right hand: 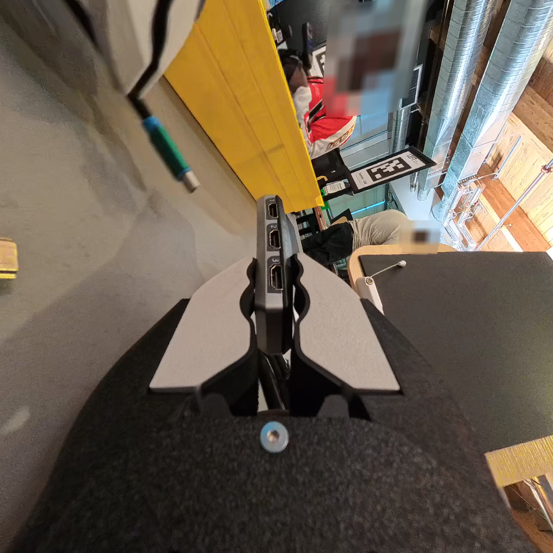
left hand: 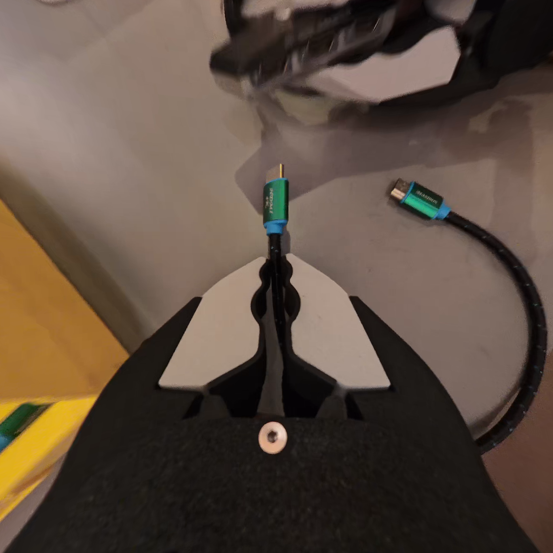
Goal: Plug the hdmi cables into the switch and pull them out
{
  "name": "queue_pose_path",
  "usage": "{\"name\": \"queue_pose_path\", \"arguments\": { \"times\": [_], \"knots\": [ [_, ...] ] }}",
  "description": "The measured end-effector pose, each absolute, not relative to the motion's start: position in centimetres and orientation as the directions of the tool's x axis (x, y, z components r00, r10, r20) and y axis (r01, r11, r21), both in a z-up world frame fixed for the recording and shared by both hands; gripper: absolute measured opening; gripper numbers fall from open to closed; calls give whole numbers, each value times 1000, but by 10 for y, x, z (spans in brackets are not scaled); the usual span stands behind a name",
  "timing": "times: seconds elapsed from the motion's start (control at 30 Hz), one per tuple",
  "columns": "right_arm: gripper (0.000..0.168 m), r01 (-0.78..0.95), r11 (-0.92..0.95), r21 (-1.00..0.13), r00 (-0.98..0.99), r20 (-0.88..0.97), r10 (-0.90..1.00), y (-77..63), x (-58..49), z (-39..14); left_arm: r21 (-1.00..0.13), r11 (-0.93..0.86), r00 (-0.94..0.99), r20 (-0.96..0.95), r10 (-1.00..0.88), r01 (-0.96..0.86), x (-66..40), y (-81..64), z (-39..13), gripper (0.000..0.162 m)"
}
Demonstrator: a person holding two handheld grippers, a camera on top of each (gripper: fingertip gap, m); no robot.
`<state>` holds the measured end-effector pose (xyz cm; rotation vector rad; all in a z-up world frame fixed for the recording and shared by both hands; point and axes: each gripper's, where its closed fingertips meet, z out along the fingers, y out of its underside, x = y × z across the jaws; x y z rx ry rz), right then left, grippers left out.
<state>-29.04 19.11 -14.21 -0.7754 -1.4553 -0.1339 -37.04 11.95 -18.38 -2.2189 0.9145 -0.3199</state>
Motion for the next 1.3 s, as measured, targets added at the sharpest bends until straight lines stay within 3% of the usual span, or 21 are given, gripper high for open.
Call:
{"name": "queue_pose_path", "arguments": {
  "times": [0.03,0.2,0.97,1.3],
  "knots": [
    [21,542,748,-382,152,920,360,191,-291,-143,-698,-477,719,-78,-691,-534,-369,120,-172,6],
    [21,645,704,-297,89,944,317,190,-301,-151,-612,-433,689,-270,-673,-662,-355,120,-154,6],
    [21,735,671,-97,-72,973,219,188,-300,-168,-429,-395,576,-485,-657,-812,-343,126,-164,6],
    [21,748,657,-88,-69,975,210,191,-301,-169,-311,-378,483,-670,-564,-872,-342,128,-164,6]
  ]
}}
